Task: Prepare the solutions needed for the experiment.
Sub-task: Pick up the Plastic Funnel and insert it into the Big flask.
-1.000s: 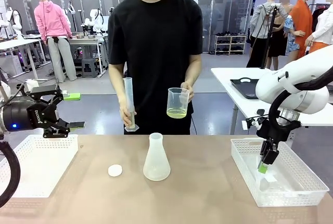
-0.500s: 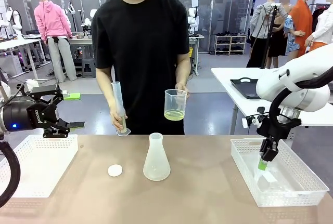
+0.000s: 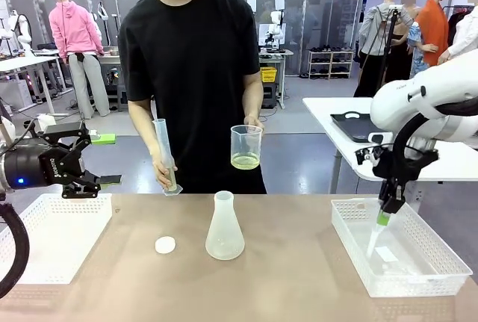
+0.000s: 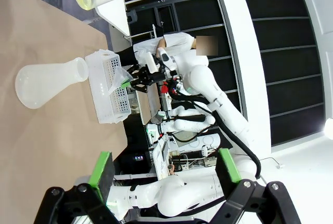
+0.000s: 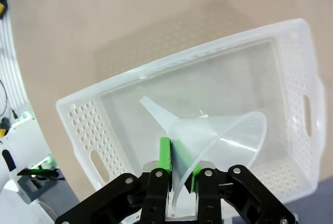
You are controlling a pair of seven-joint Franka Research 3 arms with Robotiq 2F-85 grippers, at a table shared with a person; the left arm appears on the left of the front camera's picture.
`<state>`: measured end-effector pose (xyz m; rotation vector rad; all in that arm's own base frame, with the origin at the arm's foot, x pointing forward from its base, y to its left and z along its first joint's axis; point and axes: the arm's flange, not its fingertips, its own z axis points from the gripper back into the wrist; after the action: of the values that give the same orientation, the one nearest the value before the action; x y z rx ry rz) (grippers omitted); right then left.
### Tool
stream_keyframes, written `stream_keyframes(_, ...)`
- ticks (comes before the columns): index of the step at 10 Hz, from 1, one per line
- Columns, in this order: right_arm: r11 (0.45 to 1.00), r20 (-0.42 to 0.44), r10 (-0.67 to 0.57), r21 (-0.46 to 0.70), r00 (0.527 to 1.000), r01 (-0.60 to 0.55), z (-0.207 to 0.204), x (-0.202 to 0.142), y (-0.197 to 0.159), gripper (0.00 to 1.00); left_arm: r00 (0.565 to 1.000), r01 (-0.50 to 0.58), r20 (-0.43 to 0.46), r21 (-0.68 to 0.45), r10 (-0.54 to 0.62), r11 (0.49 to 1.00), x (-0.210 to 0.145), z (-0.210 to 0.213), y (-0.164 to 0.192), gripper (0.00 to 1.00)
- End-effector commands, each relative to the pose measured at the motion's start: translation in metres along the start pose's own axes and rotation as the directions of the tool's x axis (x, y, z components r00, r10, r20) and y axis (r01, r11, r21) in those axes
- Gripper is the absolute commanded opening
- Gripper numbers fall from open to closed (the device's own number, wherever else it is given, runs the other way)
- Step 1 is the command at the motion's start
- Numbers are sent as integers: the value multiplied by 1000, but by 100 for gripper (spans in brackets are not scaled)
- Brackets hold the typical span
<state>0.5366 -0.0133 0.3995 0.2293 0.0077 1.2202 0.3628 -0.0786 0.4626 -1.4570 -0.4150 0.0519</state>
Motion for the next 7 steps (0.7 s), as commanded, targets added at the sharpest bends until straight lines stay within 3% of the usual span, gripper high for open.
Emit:
stream_keyframes(1, 992, -69, -56, -113, 996, 48, 26, 13, 22, 0, 1000, -8, 5, -20, 8, 1000, -1, -1, -1, 100)
stream_keyframes(5, 944, -134, -118, -324, 984, 69, 72, 46, 51, 0, 1000, -8, 5, -20, 8, 1000, -1, -1, -1, 100)
stream_keyframes(6, 936, -122, -118, -345, 986, 69, 73, 52, 56, 0, 1000, -8, 5, -20, 8, 1000, -1, -1, -1, 100)
stream_keyframes(7, 965, -97, -61, -259, 993, 34, 81, 43, 45, 0, 1000, -8, 5, -20, 8, 1000, -1, -1, -1, 100)
